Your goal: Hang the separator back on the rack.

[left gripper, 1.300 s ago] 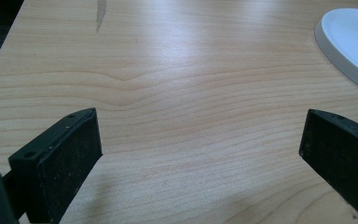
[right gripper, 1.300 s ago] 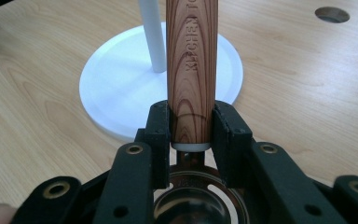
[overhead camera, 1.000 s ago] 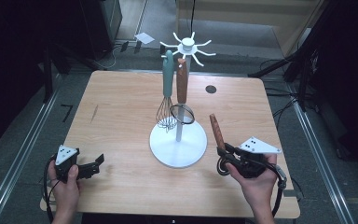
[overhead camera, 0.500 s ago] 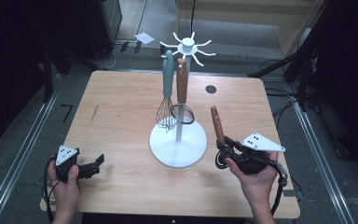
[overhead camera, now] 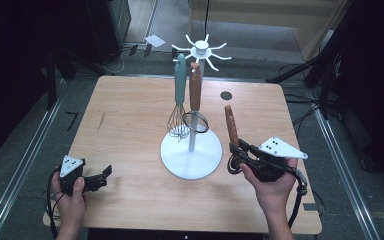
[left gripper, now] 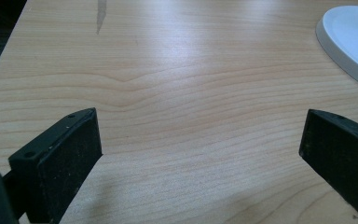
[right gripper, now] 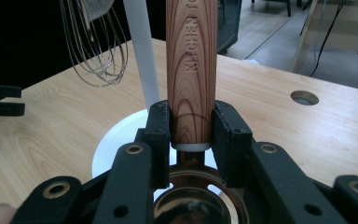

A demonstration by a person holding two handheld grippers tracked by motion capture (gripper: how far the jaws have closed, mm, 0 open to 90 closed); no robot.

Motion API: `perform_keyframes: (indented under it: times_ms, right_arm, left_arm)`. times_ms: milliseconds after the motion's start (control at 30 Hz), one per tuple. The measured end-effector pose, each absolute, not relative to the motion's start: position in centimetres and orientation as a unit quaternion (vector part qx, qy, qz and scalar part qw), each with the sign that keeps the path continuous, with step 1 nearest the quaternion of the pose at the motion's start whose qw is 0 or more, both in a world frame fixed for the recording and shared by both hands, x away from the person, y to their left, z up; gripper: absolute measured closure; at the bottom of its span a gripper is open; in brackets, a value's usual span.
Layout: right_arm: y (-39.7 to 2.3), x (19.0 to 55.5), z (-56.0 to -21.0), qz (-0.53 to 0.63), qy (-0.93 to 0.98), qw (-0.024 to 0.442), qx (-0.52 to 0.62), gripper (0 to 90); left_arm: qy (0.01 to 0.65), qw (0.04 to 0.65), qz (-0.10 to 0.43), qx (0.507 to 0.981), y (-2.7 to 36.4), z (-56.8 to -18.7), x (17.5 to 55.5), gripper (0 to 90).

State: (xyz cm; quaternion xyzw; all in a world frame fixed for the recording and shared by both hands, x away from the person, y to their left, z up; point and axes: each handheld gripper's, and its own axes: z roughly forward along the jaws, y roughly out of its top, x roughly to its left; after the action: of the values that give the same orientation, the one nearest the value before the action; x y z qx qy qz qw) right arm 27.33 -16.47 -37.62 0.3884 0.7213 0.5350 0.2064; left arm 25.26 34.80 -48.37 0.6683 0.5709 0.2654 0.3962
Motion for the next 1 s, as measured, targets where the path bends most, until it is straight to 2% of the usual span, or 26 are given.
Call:
perform_keyframes:
  times_ms: [1000]
  right_arm:
    - [-14.8, 27.9, -33.8, 0.575, 0.701, 0.226, 0.357, 71.1]
  left_arm:
    - [0.571, 0.395, 0.263, 0.670, 34.8, -48.3, 25.3, 0.0]
